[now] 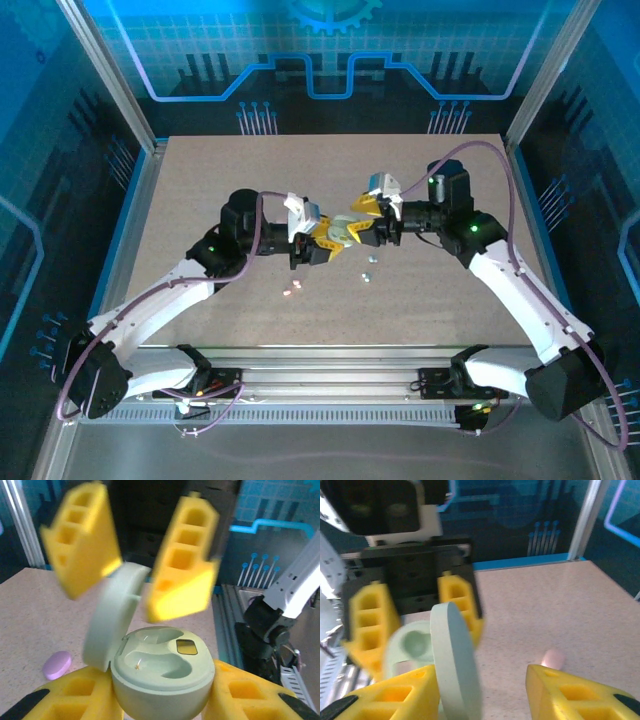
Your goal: Insert the wireless bluetooth earbuds into the charging case
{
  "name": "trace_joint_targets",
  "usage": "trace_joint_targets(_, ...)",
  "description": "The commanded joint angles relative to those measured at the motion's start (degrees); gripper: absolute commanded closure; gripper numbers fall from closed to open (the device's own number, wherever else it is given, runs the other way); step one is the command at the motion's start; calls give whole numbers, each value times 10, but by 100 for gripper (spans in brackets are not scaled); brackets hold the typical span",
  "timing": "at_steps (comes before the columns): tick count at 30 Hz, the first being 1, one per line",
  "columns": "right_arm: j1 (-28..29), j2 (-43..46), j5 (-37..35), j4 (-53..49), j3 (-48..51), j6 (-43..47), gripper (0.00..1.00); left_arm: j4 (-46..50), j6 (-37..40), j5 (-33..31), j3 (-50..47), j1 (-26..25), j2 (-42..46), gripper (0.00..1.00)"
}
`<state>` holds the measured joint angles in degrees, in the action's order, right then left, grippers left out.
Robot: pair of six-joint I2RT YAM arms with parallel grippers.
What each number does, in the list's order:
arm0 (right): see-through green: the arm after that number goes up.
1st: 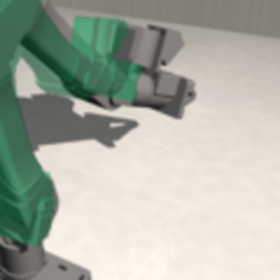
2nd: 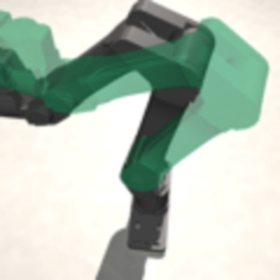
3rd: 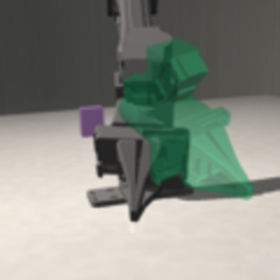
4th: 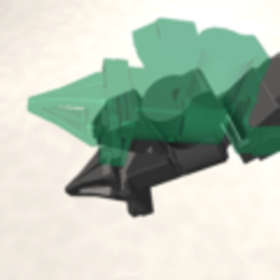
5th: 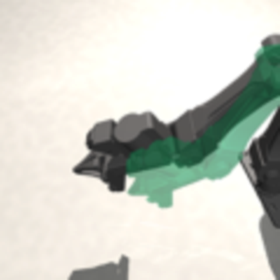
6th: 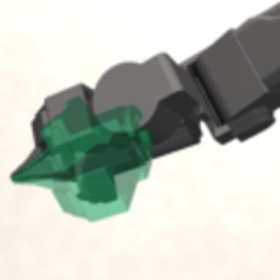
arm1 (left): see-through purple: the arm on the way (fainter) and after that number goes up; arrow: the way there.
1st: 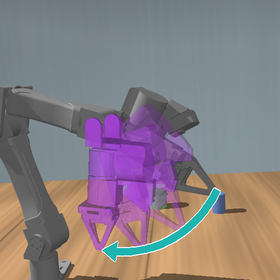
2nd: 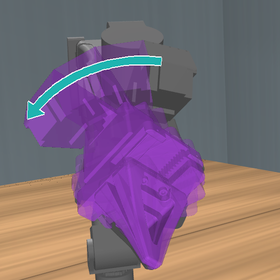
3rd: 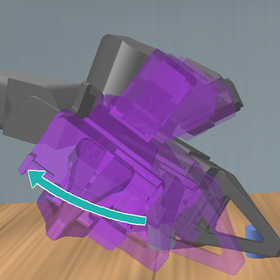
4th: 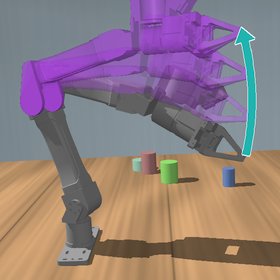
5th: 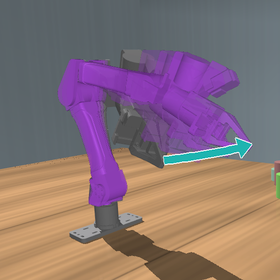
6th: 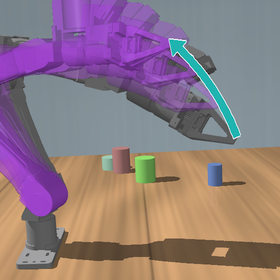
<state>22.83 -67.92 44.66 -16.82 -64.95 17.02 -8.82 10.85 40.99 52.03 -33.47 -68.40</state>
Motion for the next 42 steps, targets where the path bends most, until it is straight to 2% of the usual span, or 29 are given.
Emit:
trace_joint_targets(1,-10,12,-31,40,5,-8,52,3,4,34,5,-4,8,73)
trace_joint_targets(4,-9,9,-27,35,3,-6,53,1,2,33,5,-5,7,73)
trace_joint_targets(10,4,-17,72,-52,-37,49,53,-6,0,30,6,-5,1,72)
trace_joint_targets(13,15,-36,67,-93,-58,74,56,-12,-4,35,6,-5,1,72)
trace_joint_targets(16,19,-47,56,-91,-64,72,59,-13,-4,39,7,-6,2,71)
trace_joint_targets(24,19,-45,64,-80,-72,66,76,-10,-5,38,3,-6,6,68)
trace_joint_targets(26,19,-46,65,-81,-72,67,84,-9,-6,37,3,-6,5,67)
trace_joint_targets(32,19,-44,63,-83,-74,68,91,-11,-11,34,3,-5,0,61)
trace_joint_targets(38,19,-40,57,-70,-67,65,91,-26,-31,35,4,-7,-9,52)
trace_joint_targets(42,20,-40,48,-68,-64,65,91,-24,-34,37,8,-9,-16,51)
